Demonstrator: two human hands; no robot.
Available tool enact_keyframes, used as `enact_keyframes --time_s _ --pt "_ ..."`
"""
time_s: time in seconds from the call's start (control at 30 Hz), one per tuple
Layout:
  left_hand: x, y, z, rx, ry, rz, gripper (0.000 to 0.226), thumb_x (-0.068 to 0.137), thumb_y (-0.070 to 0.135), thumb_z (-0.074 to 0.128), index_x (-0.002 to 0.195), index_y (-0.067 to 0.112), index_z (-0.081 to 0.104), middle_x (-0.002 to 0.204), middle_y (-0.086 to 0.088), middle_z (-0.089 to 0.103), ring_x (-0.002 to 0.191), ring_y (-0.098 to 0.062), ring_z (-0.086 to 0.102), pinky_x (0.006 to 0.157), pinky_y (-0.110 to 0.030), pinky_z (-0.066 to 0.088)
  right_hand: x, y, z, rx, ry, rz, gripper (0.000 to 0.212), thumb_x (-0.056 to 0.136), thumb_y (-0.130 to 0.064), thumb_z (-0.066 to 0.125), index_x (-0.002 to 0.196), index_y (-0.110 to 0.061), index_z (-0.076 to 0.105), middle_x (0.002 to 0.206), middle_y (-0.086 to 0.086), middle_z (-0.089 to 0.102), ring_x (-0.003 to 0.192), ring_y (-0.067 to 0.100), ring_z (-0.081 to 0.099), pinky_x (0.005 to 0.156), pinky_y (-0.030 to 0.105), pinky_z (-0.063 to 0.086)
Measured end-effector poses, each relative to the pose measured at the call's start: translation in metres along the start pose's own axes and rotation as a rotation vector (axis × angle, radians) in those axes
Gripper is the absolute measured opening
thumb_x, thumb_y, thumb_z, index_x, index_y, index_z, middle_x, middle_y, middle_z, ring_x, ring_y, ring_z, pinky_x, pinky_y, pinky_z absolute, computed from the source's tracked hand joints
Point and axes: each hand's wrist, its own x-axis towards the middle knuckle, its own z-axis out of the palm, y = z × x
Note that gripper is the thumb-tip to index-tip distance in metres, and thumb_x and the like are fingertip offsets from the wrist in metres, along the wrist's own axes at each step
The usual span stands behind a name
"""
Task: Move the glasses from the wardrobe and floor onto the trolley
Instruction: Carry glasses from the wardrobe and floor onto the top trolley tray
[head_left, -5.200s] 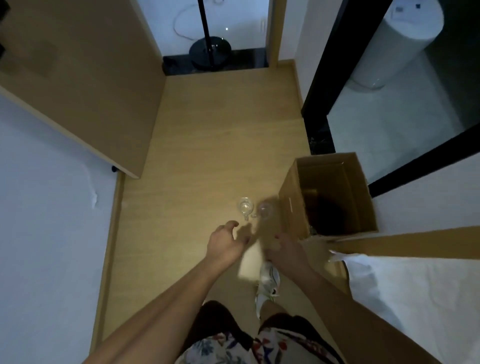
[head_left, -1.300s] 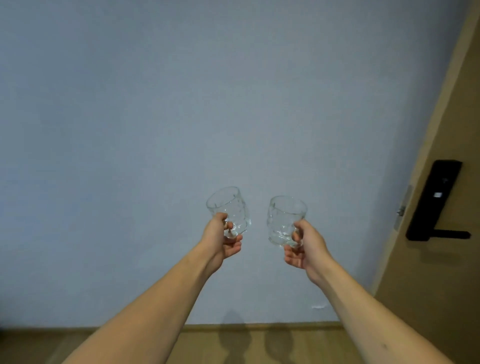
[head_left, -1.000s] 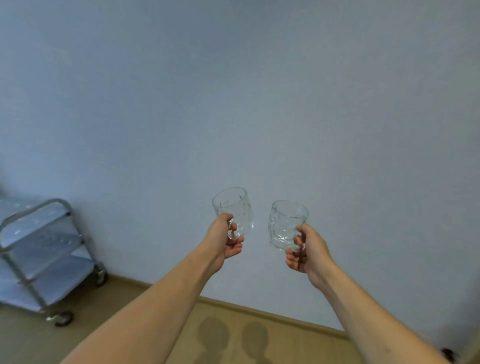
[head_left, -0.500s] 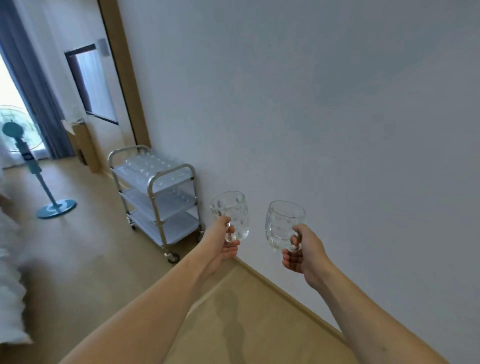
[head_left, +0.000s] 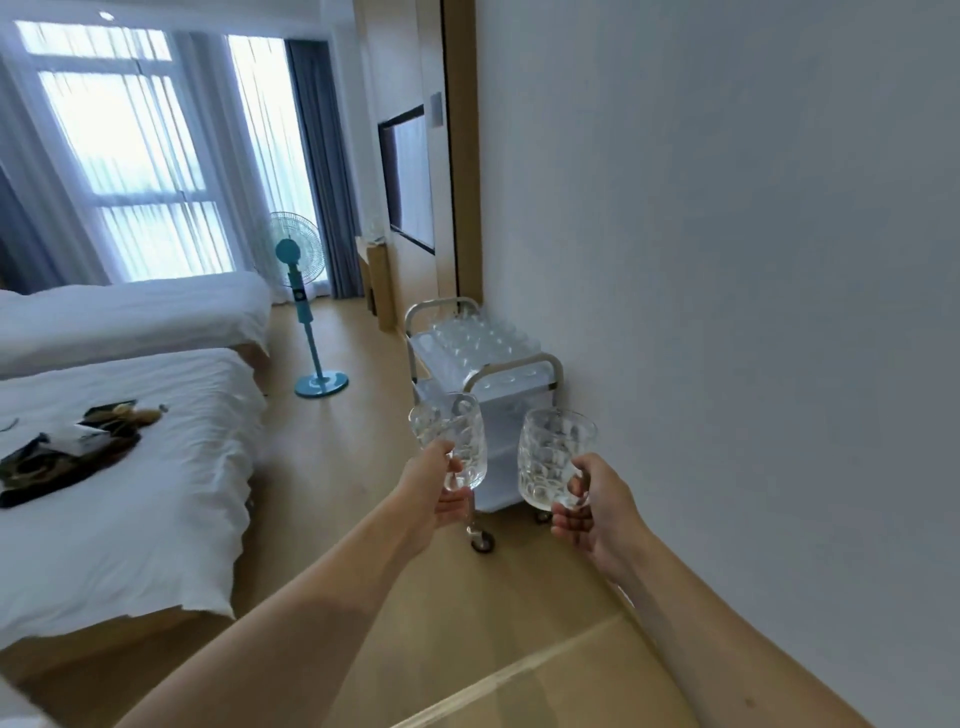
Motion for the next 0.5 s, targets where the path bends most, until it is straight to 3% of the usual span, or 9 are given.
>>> enact_keyframes --time_s 0.5 --pt "0.149 0.081 -0.053 -0.07 0.206 -0.085 0.031 0.098 0.041 0.051 0.087 0.013 0.059 0.086 -0.019 0.065 0.074 -0.027 0.059 0.07 -0.034 0.054 0.169 -0.051 0.117 -0.058 -0.18 0.095 0.039 0.094 -0.041 0.055 0.065 -0.018 0.046 0.064 0.013 0.059 0.052 0.023 0.055 0.047 0.028 0.052"
